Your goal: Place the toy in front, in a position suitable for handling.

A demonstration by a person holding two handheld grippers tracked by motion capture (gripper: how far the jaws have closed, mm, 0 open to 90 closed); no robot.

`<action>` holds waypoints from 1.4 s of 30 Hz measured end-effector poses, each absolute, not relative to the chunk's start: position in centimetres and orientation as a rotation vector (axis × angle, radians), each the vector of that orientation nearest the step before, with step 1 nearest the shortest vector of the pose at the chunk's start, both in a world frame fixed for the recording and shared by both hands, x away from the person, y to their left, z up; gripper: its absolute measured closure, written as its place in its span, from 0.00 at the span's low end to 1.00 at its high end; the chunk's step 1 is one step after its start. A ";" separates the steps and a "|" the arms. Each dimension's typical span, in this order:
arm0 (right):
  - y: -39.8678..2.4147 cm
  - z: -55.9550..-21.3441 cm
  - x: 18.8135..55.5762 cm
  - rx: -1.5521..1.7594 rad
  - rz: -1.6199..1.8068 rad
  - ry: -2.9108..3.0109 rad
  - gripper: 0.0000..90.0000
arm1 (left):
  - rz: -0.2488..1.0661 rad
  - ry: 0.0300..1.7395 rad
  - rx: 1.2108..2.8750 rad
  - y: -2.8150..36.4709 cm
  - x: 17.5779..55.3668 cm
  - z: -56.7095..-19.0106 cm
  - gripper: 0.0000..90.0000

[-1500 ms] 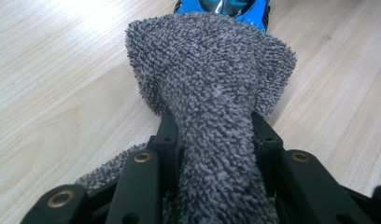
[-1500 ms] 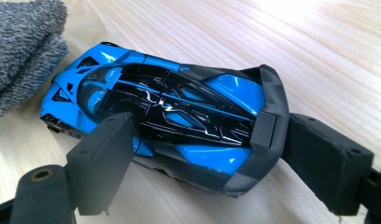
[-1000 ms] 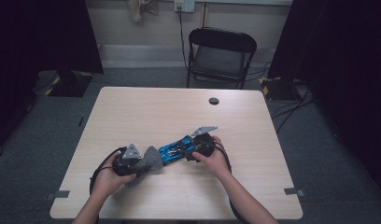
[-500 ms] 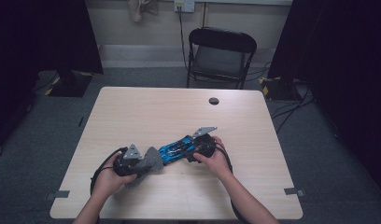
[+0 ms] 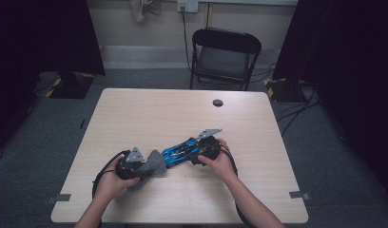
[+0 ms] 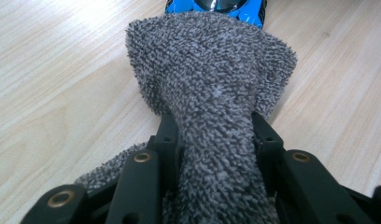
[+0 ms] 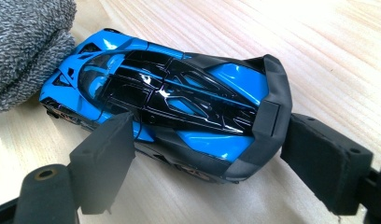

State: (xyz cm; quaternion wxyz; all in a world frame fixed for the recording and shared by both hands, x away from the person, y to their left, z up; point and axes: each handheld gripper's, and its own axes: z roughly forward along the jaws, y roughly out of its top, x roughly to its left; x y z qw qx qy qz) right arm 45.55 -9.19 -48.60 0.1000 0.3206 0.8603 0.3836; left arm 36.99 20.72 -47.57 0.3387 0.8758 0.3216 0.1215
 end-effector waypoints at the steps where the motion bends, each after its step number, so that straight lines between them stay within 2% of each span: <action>1: -9.2 -48.6 45.5 0.943 1.132 2.545 0.19 | 0.314 0.841 2.279 20.7 37.0 -47.6 0.70; 14: -11.1 -48.4 45.0 0.934 1.152 2.548 0.20 | 0.328 0.868 2.236 21.4 36.9 -46.7 0.70; 35: -10.5 -49.8 44.2 0.827 1.123 2.548 0.35 | 0.340 0.876 2.219 21.4 37.1 -46.3 0.70; 42: -10.5 -50.0 44.2 0.821 1.138 2.534 0.33 | 0.326 0.851 2.177 20.4 38.7 -44.0 0.70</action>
